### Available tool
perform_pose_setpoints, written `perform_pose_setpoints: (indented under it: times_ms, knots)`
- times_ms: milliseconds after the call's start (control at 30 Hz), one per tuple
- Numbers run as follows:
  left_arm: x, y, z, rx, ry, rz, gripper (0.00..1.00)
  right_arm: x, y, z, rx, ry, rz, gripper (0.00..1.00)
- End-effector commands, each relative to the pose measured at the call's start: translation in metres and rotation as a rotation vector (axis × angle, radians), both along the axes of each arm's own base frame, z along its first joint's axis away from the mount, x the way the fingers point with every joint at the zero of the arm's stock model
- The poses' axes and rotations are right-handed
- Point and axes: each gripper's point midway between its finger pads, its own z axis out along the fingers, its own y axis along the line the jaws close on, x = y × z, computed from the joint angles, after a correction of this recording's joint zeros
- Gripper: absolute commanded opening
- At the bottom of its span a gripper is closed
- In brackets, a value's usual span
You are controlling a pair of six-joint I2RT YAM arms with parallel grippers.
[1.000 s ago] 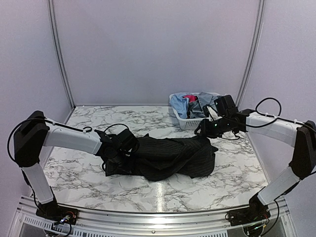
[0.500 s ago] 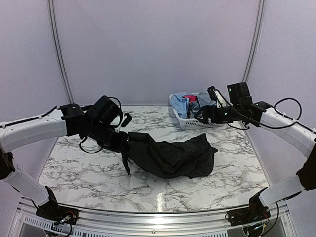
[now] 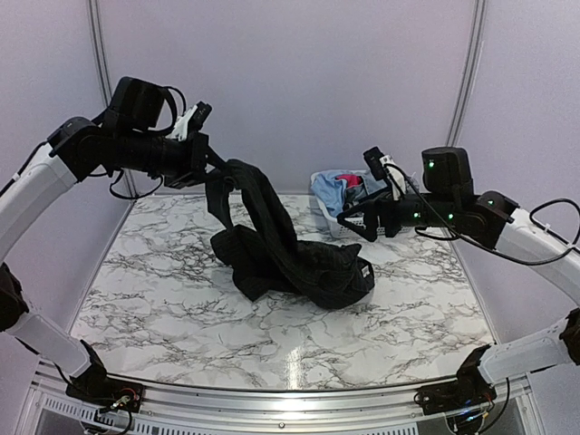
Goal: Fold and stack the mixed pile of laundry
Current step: Pick up the crumpled shirt from the center of the board.
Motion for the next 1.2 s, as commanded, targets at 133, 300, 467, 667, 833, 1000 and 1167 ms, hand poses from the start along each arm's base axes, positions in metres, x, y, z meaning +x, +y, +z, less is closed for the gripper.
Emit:
perform_pose_setpoints:
  times_ms: [133, 300, 467, 667, 833, 1000, 1167]
  knots:
    - [0.009, -0.019, 0.073, -0.181, -0.014, -0.004, 0.0, -0.026, 0.043, 0.024, -0.01, -0.164, 0.059, 0.97]
    - [0.011, -0.023, 0.126, -0.282, -0.089, -0.009, 0.0, -0.038, 0.067, 0.022, -0.011, -0.204, 0.084, 0.98]
    - [0.014, -0.029, 0.144, -0.334, -0.105, -0.024, 0.0, -0.03, 0.082, 0.017, -0.038, -0.258, 0.084, 0.98]
    - [0.014, -0.031, 0.151, -0.354, -0.122, -0.034, 0.0, 0.005, 0.095, 0.02, -0.071, -0.331, -0.022, 0.97]
    - [0.012, -0.03, 0.155, -0.357, -0.142, -0.047, 0.0, 0.037, 0.097, 0.022, -0.12, -0.374, -0.152, 0.74]
    - [0.012, -0.023, 0.158, -0.351, -0.167, -0.038, 0.0, 0.046, 0.093, 0.032, -0.12, -0.425, -0.191, 0.0]
    - [0.014, 0.0, 0.164, -0.313, -0.25, 0.0, 0.0, 0.051, 0.067, 0.06, -0.12, -0.454, -0.261, 0.0]
